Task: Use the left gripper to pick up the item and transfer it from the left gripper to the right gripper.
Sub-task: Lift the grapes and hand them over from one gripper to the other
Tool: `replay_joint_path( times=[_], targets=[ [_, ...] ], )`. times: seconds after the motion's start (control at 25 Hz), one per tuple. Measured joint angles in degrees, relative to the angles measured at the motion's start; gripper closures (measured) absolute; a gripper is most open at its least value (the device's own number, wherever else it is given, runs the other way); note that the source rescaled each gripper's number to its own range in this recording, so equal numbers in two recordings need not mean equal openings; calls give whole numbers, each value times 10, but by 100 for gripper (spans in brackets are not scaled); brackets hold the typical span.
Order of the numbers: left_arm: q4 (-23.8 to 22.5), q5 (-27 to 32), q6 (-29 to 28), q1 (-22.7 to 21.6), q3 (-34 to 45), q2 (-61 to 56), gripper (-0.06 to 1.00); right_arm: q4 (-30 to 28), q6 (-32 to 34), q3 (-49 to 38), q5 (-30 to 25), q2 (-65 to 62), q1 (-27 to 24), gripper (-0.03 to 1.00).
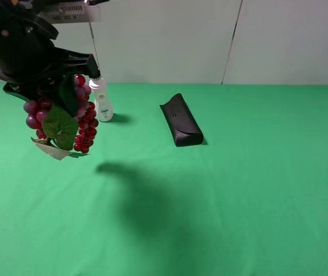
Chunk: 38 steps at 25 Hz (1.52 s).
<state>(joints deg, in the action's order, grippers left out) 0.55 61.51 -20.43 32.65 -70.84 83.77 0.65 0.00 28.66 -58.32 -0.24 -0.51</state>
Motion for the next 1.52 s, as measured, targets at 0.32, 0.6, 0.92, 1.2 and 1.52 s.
replay_joint_path(
  times=[0.32, 0.6, 0.92, 1.2, 1.52],
  targets=[
    [0, 11, 0, 18, -52, 0, 94, 0, 0, 0, 0, 0, 0, -3],
    [0, 32, 32, 23, -88, 0, 94, 0, 0, 0, 0, 0, 0, -3],
    [1, 46, 89, 74, -107, 31, 94, 0, 0, 0, 0, 0, 0, -3],
    [0, 47, 204, 119, -170, 91, 94, 3, 0, 0, 0, 0, 0, -3],
    [6, 27, 382, 123, -202, 112, 94, 34, -9, 0, 0, 0, 0, -3]
  ],
)
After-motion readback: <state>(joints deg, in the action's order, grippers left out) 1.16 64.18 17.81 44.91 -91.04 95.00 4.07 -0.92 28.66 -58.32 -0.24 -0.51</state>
